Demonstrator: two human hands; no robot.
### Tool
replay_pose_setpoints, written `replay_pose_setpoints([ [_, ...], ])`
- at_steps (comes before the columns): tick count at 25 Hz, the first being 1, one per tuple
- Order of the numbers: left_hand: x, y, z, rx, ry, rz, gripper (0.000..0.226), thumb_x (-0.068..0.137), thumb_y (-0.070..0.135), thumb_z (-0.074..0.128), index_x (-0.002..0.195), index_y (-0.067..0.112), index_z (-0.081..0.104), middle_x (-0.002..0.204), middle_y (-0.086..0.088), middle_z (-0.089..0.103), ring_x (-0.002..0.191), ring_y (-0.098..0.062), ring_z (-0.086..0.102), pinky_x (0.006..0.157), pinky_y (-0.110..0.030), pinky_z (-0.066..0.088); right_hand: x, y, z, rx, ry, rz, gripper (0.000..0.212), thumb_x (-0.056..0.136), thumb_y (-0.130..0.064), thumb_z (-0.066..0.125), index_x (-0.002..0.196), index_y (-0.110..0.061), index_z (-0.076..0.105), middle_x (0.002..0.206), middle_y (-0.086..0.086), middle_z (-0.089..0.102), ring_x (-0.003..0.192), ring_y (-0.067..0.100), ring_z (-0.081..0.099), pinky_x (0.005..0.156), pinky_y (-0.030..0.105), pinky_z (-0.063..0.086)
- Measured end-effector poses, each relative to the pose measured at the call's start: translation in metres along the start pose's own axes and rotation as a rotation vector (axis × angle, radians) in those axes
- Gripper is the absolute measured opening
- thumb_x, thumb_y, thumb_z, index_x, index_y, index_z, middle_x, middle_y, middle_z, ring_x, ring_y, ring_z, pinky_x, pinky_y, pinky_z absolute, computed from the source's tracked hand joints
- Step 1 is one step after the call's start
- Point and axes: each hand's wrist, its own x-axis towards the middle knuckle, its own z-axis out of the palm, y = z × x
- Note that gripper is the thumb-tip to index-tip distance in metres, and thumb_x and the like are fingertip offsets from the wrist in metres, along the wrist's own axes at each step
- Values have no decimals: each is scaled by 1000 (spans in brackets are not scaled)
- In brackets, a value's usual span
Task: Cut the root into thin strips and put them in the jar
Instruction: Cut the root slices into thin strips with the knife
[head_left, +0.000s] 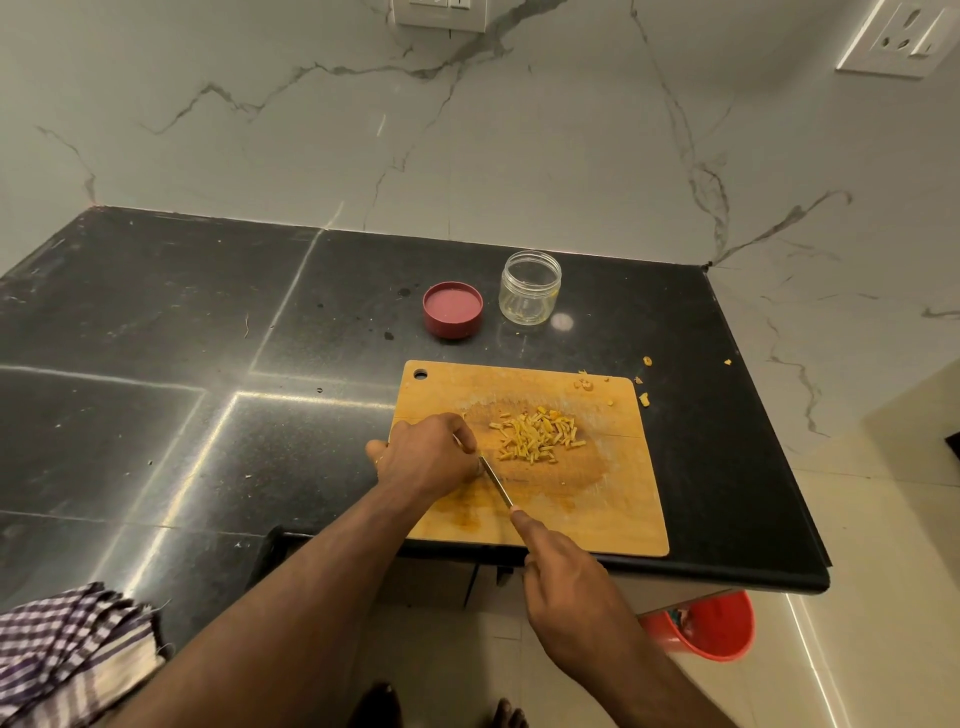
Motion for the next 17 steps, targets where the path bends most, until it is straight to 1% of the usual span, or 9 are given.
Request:
replay_pose_setpoints([
  [4, 3, 0, 1, -17, -21, -1, 18, 80, 49, 77, 86, 38, 63, 91, 17, 61, 109, -17, 47, 89, -46, 32, -14, 9, -2, -21, -9, 15, 55, 103, -28, 34, 153, -40, 17, 128, -12, 48, 103, 13, 54, 86, 27, 48],
  [6, 2, -2, 0, -22, -17, 15, 16, 81, 46, 77, 84, 37, 64, 89, 17, 62, 107, -16, 49, 90, -46, 33, -18, 14, -4, -23, 30, 20, 54, 103, -26, 35, 153, -39, 18, 119, -14, 47, 96, 13, 54, 82, 27, 48],
  [8, 1, -5, -1, -52, -12, 33, 12, 84, 42, 76, 82, 36, 66, 86, 18, 63, 105, -14, 51, 90, -45, 33, -18, 17, -7, -4, 81, 29, 54, 104, -26, 36, 153, -40, 18, 114, -16, 46, 93, 11, 53, 80, 28, 48],
  [10, 1, -8, -6, -111, -20, 48, 9, 87, 37, 74, 81, 36, 67, 86, 20, 63, 99, -10, 55, 91, -42, 36, -14, 15, -10, 35, 101, 40, 53, 104, -27, 36, 152, -42, 20, 118, -16, 47, 98, 8, 53, 84, 26, 47],
  [12, 1, -10, -13, -141, -18, 49, 10, 92, 32, 69, 84, 37, 67, 87, 21, 63, 92, -6, 55, 83, -37, 35, -9, 9, -9, 49, 72, 19, 51, 104, -28, 36, 152, -42, 22, 129, -15, 47, 108, 6, 51, 91, 26, 46],
  [14, 1, -15, -19, -145, 8, 43, 14, 93, 27, 65, 86, 39, 67, 89, 20, 64, 90, -5, 57, 77, -35, 34, -6, 5, -6, 36, 18, -19, 50, 104, -29, 35, 151, -43, 22, 134, -15, 45, 112, 6, 50, 95, 28, 46],
  [16, 2, -22, -24, -192, 7, 44, 18, 92, 21, 63, 85, 37, 68, 88, 18, 67, 86, -6, 61, 77, -36, 45, -4, 10, -5, 20, 7, -7, 50, 104, -28, 35, 151, -43, 23, 134, -15, 45, 110, 4, 49, 93, 25, 45],
  [17, 3, -27, -25, -232, 3, 44, 20, 90, 18, 62, 84, 36, 68, 86, 17, 68, 83, -7, 63, 79, -40, 51, -3, 14, -7, 22, 36, 20, 51, 104, -27, 36, 151, -42, 24, 133, -14, 46, 108, 2, 49, 92, 22, 44],
])
